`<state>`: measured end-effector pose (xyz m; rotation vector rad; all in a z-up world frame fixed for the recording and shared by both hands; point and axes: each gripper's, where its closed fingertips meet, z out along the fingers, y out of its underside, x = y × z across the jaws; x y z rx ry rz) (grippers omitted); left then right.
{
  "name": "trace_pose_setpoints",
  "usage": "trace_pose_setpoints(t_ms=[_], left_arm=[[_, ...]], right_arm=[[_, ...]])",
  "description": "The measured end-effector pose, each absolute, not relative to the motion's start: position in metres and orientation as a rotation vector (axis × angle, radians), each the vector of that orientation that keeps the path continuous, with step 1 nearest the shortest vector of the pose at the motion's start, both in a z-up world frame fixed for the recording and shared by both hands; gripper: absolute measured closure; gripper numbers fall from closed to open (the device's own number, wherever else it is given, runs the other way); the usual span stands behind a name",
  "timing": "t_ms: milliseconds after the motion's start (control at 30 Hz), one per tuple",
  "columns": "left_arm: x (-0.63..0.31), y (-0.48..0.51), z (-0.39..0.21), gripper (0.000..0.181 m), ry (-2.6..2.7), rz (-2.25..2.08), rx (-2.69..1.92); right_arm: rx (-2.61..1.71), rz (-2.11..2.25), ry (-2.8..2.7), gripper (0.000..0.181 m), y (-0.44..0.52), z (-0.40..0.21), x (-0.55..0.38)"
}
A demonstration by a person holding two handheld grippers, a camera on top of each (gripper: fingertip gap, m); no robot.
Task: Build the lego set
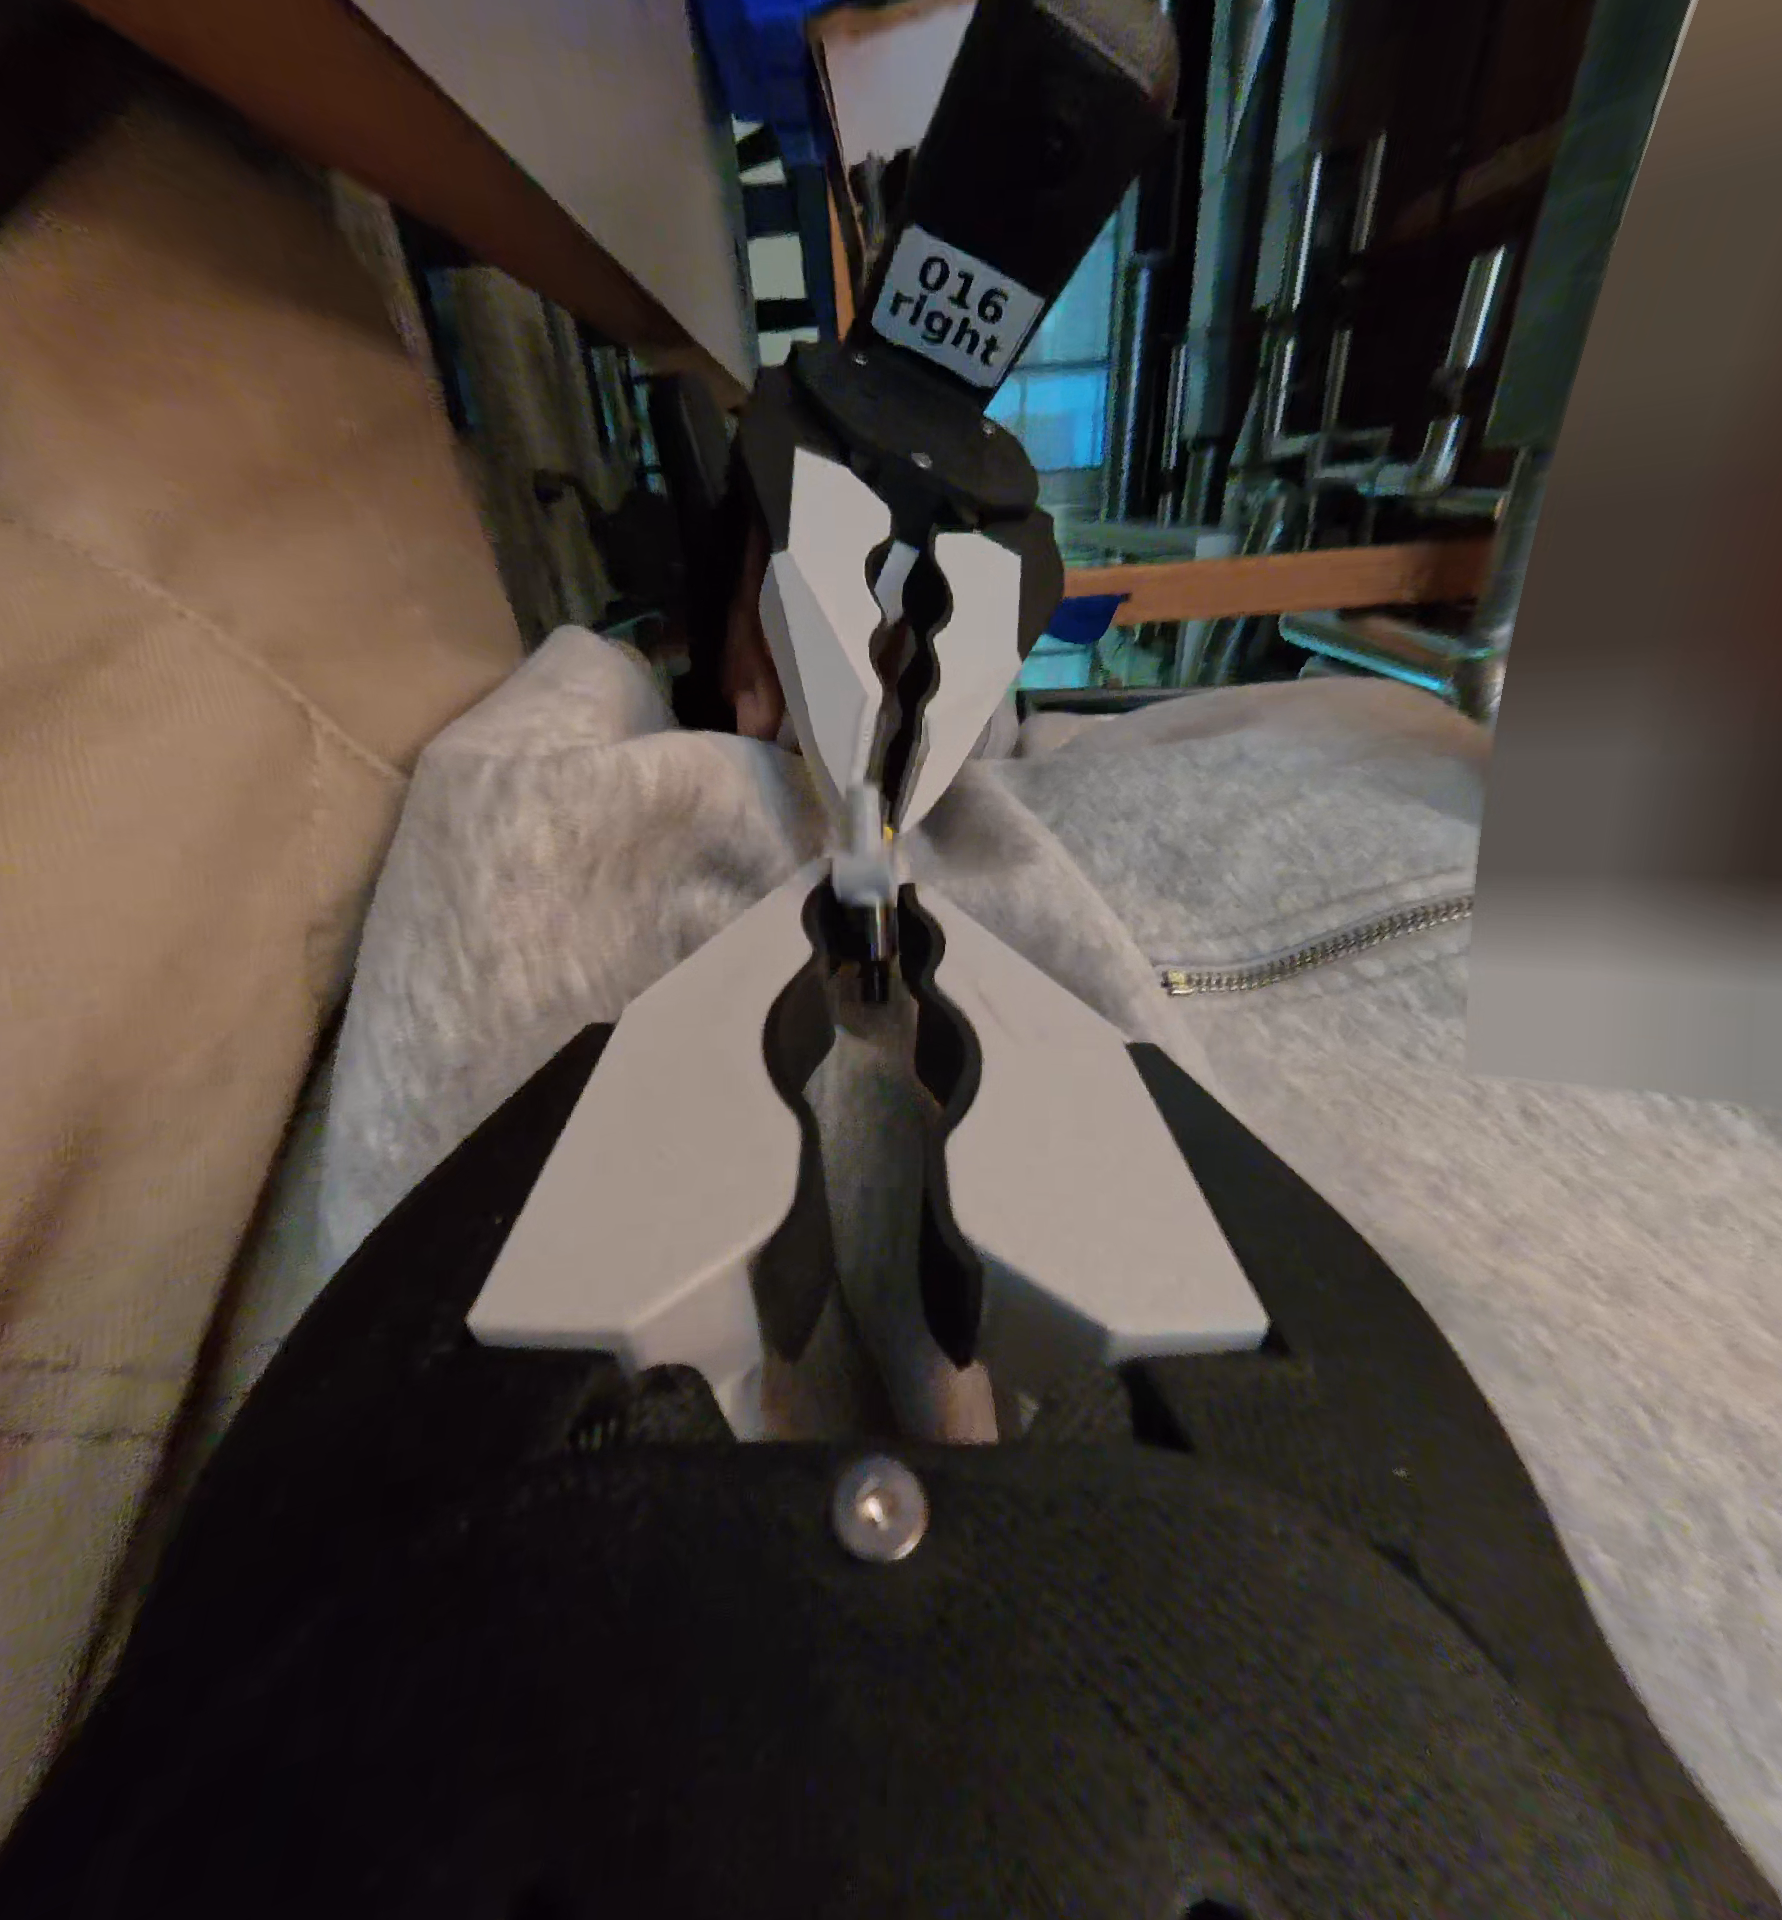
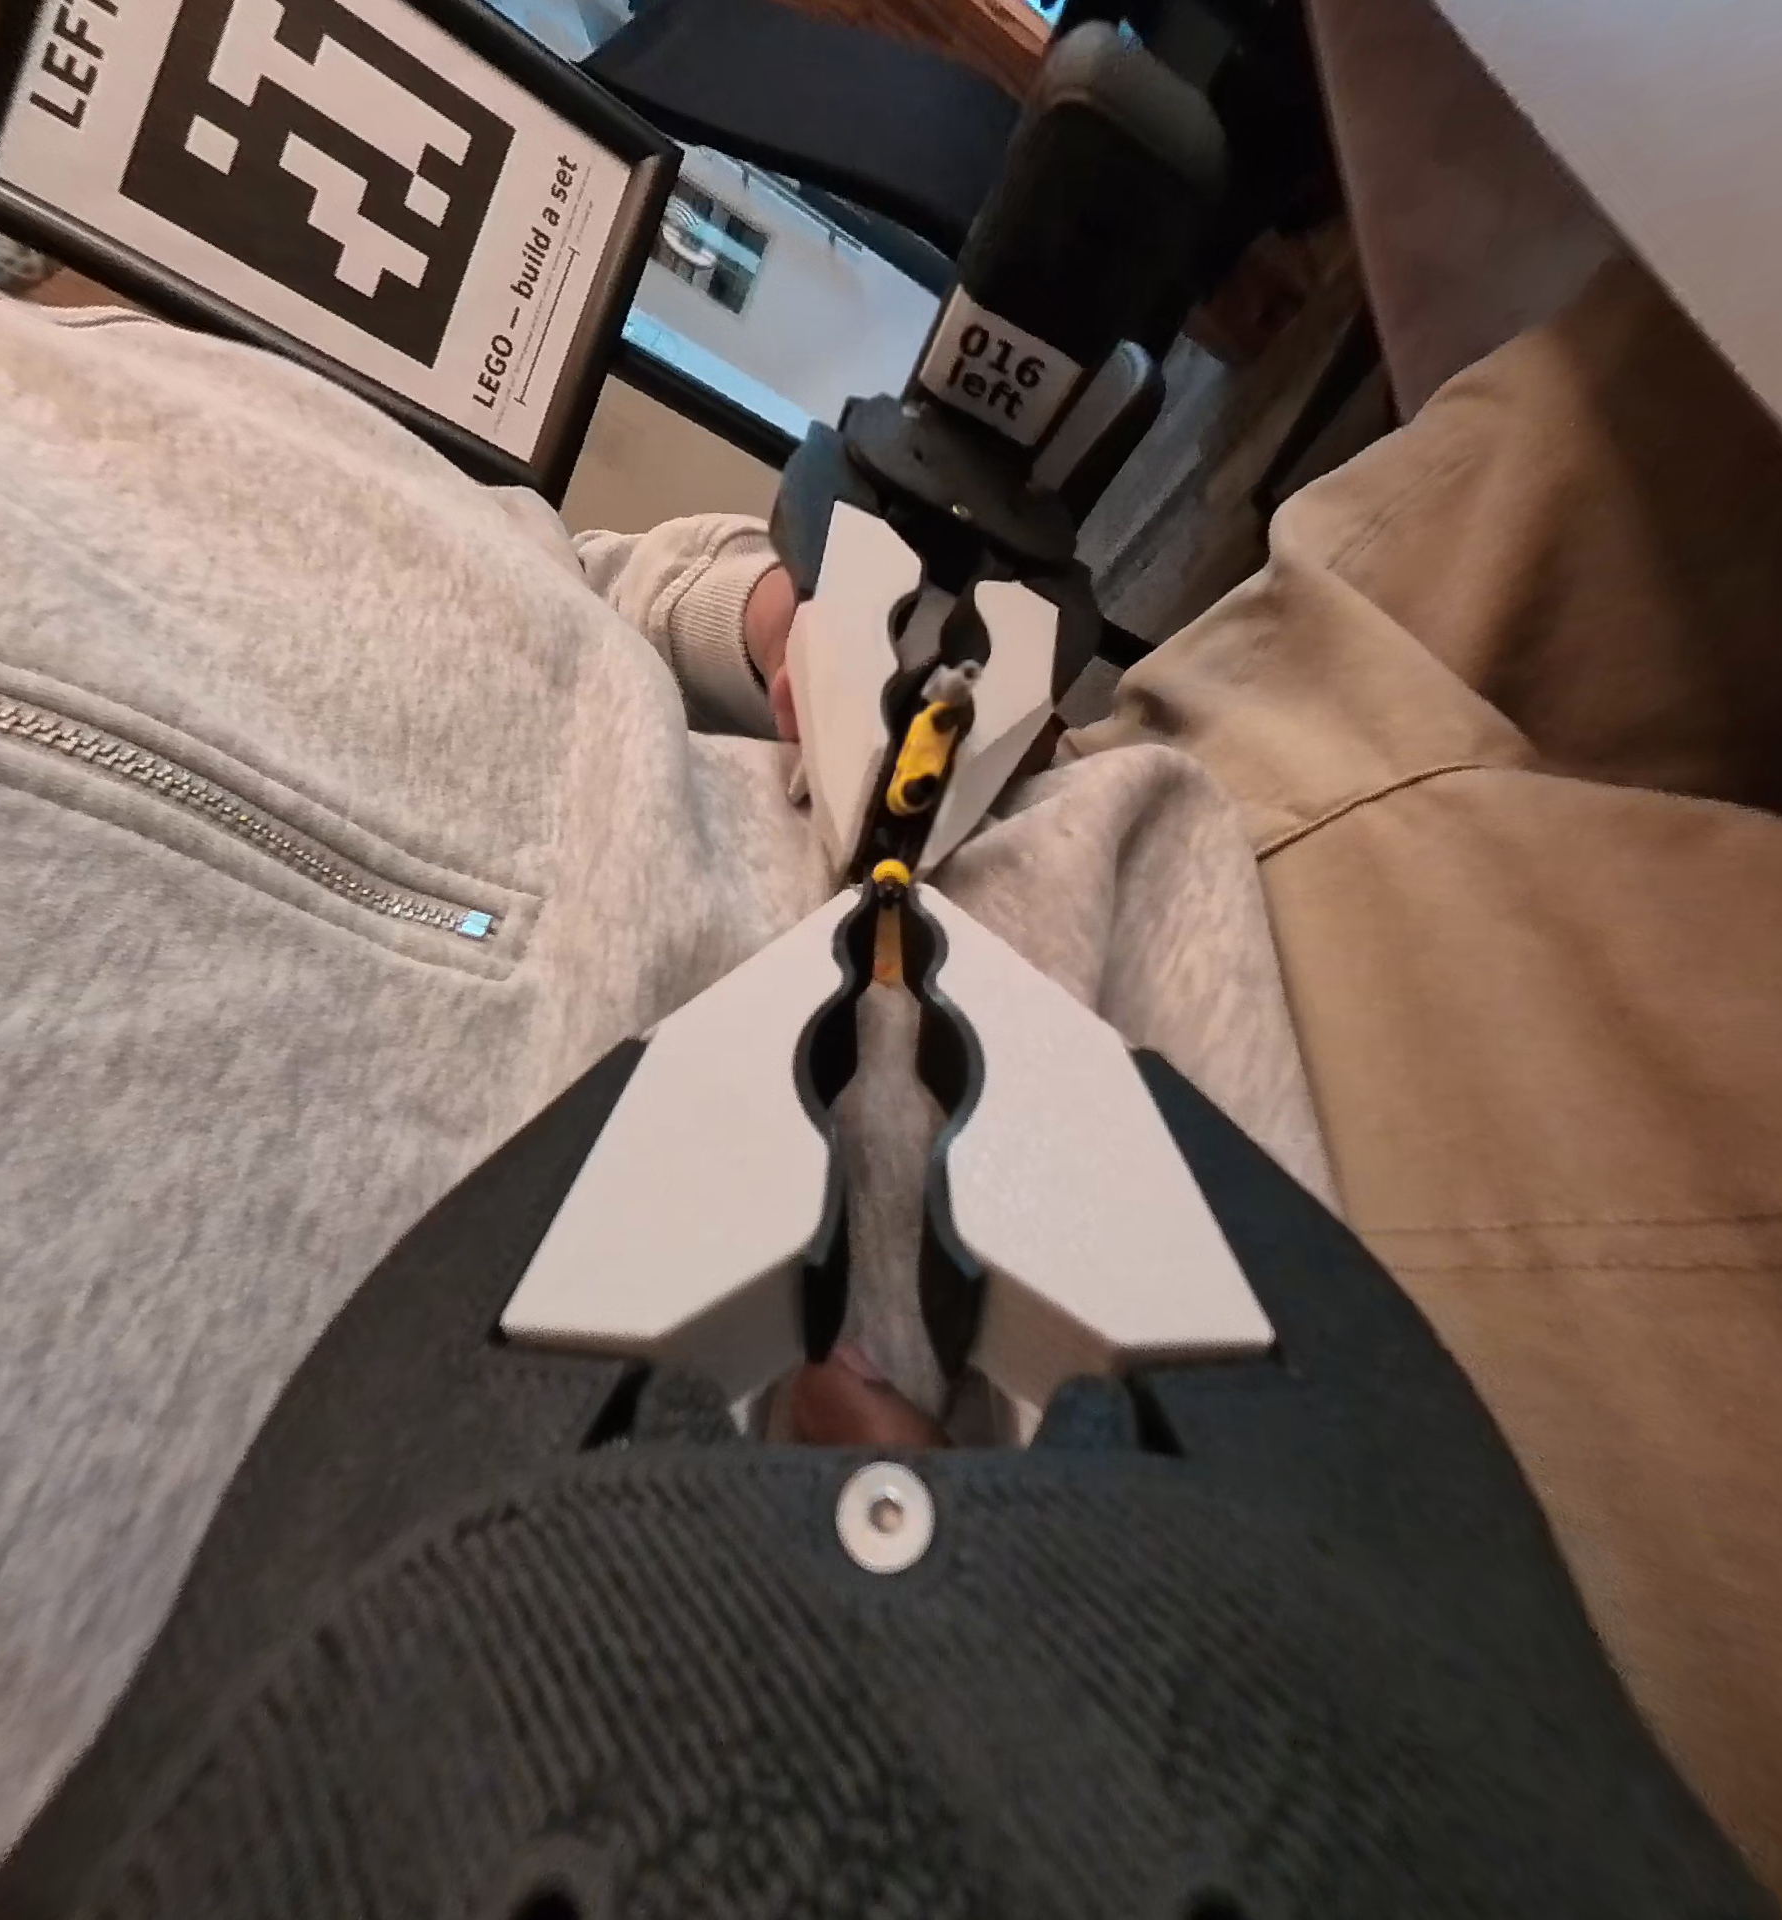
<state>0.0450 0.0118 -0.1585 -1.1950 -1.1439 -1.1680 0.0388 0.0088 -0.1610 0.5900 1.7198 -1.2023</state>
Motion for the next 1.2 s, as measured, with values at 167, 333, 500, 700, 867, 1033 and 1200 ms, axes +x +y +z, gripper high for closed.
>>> trace_pose_setpoints(t_ms=[167,333,500,700,867,1033,1200], left_arm=[[0.047,0.013,-0.158,0.175,-1.127,-1.152,-1.260],[0.041,0.009,-0.159,0.175,-1.094,-1.131,-1.337],[0.027,0.002,-0.170,0.175,-1.022,-0.869,-1.676],[-0.049,-0.010,-0.188,0.175,-0.902,-0.221,-2.167],[-0.074,0.006,-0.192,0.175,-0.821,-0.139,-2.278],[-0.041,0.020,-0.206,0.175,-0.734,-0.351,-2.392],[0.000,0.023,-0.216,0.175,-0.671,-0.580,-2.467]], right_arm=[[0.612,-1.215,1.711,0.179,0.009,-0.159,0.039],[0.612,-1.253,1.730,0.179,0.011,-0.154,0.030],[0.661,-1.319,1.817,0.179,0.023,-0.154,0.003],[0.739,-1.491,1.984,0.179,0.039,-0.150,-0.043],[0.781,-1.707,2.109,0.180,0.045,-0.146,-0.073],[0.666,-1.826,2.021,0.180,0.044,-0.136,-0.072],[0.509,-1.802,2.037,0.180,0.034,-0.139,-0.050]])
